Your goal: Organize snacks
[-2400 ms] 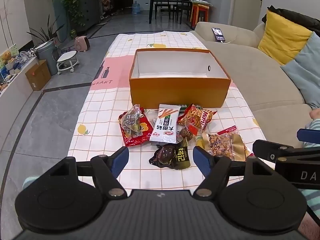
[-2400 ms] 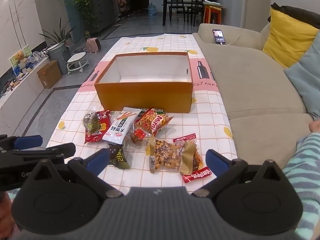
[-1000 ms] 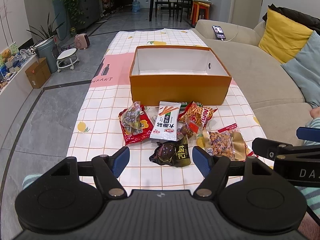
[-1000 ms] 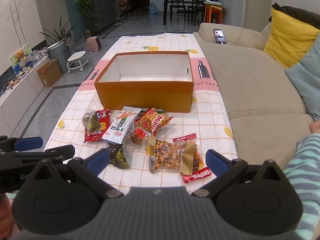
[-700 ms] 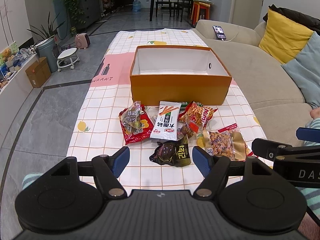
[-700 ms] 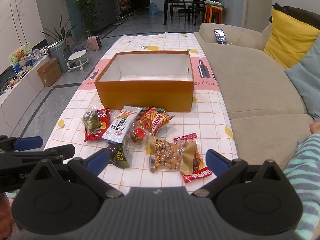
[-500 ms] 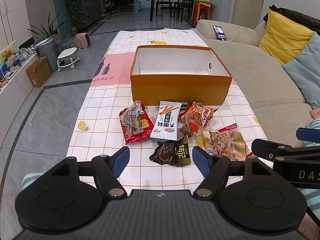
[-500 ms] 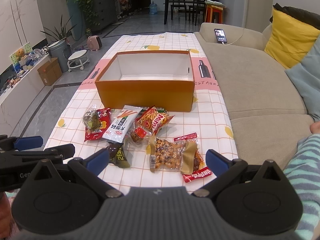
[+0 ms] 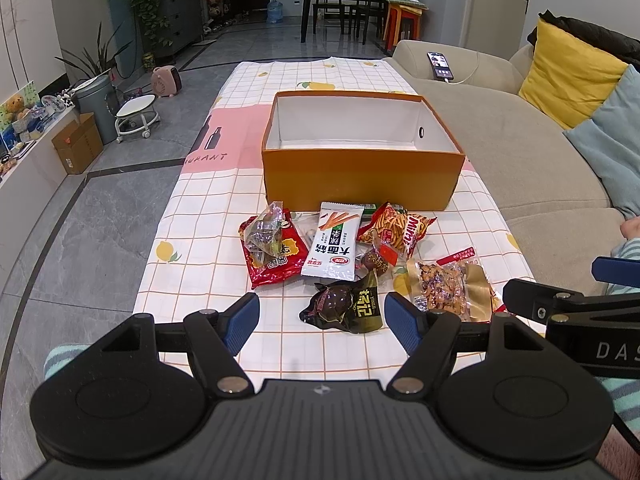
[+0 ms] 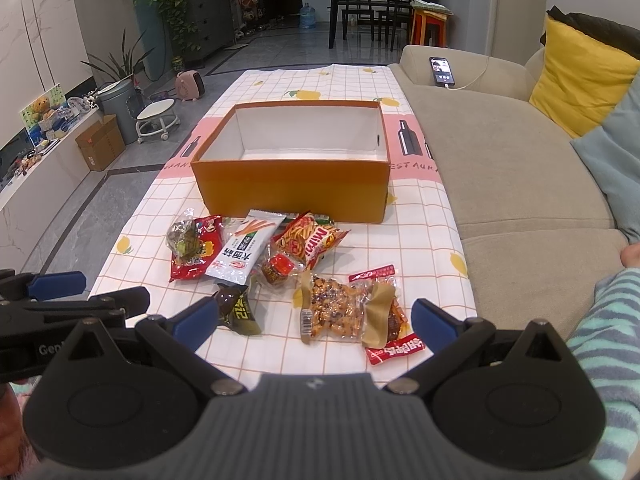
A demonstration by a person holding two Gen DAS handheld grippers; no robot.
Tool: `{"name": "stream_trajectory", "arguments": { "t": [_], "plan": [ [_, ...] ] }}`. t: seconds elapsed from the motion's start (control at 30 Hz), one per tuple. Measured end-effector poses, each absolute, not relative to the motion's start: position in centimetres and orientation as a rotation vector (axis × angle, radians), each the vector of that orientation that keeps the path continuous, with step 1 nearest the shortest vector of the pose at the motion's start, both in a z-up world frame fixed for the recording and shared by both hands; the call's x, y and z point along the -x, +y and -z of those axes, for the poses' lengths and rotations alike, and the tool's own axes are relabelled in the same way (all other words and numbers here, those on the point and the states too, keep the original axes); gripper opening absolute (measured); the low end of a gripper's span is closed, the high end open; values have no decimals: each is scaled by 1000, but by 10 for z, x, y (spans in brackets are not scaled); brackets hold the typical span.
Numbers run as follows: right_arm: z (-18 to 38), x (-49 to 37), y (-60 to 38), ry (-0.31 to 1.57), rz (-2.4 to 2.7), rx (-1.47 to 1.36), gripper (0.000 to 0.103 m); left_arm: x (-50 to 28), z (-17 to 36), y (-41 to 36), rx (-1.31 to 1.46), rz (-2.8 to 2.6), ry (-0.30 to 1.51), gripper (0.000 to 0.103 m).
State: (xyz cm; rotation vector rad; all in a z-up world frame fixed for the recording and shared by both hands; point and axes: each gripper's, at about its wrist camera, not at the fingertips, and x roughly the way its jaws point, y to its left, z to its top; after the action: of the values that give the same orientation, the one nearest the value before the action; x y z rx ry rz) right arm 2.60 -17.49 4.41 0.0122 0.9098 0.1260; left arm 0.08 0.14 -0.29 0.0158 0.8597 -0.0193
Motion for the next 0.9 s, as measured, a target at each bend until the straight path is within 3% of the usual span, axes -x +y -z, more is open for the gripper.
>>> {"name": "stream_trajectory", "arguments": {
  "t": [0.9],
  "plan": [
    [-41,-26,-173,916,-131,-14,99,1,7,2,1,45,875,83]
  ]
}}
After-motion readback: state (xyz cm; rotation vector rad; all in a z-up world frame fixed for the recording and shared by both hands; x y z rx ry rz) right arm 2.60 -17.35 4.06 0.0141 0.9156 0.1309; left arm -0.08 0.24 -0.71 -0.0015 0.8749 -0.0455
